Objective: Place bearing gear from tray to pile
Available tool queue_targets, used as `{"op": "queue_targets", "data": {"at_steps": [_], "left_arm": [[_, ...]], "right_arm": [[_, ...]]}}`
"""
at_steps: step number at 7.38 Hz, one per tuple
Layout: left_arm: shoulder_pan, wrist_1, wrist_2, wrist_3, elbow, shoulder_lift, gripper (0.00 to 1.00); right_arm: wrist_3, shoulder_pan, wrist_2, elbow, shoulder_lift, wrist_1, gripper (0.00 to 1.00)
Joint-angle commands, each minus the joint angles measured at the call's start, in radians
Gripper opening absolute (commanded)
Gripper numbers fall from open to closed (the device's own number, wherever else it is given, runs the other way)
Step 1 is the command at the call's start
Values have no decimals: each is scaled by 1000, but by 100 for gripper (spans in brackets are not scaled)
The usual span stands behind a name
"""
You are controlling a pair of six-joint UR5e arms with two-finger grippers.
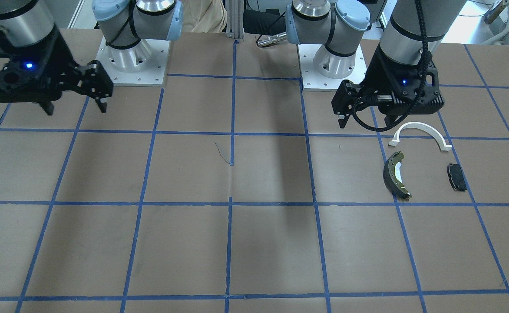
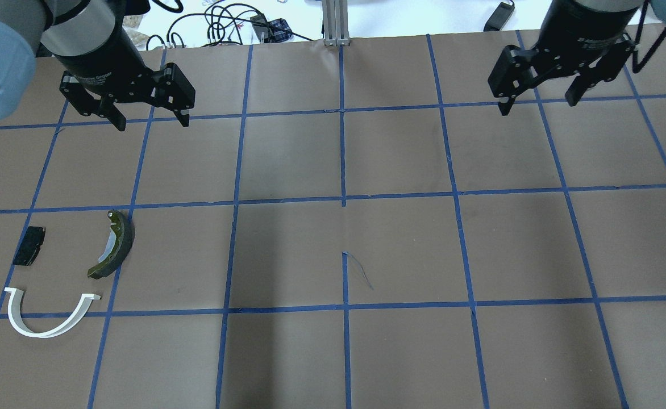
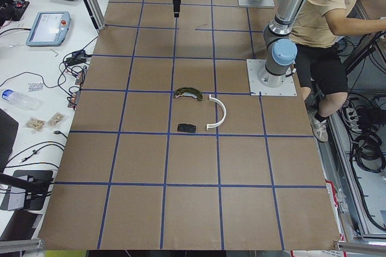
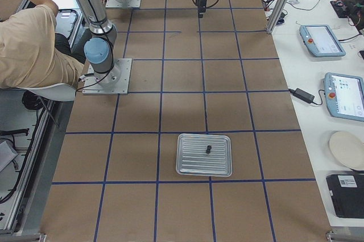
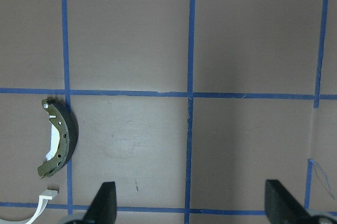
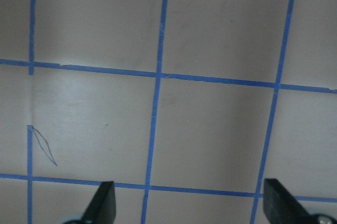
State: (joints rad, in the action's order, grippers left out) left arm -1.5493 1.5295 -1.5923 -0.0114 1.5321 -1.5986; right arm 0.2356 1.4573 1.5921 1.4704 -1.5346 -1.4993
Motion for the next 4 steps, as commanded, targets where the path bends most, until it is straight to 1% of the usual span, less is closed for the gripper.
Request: {"op": "queue_targets", "data": {"at_steps": [1, 2, 3, 4], "left_arm": [[0, 1, 0, -1, 0, 2, 100], [0, 1, 0, -1, 0, 5, 100], [0, 1, 0, -1, 2, 5, 100], [0, 1, -1, -1, 2, 2, 100]], "right_arm": [[312, -214, -1, 2, 52, -62, 100], [506, -292, 2, 2, 110, -176, 100], [647, -355, 0, 1, 155, -243, 100], [747, -406, -1, 1, 184, -263, 100]]}}
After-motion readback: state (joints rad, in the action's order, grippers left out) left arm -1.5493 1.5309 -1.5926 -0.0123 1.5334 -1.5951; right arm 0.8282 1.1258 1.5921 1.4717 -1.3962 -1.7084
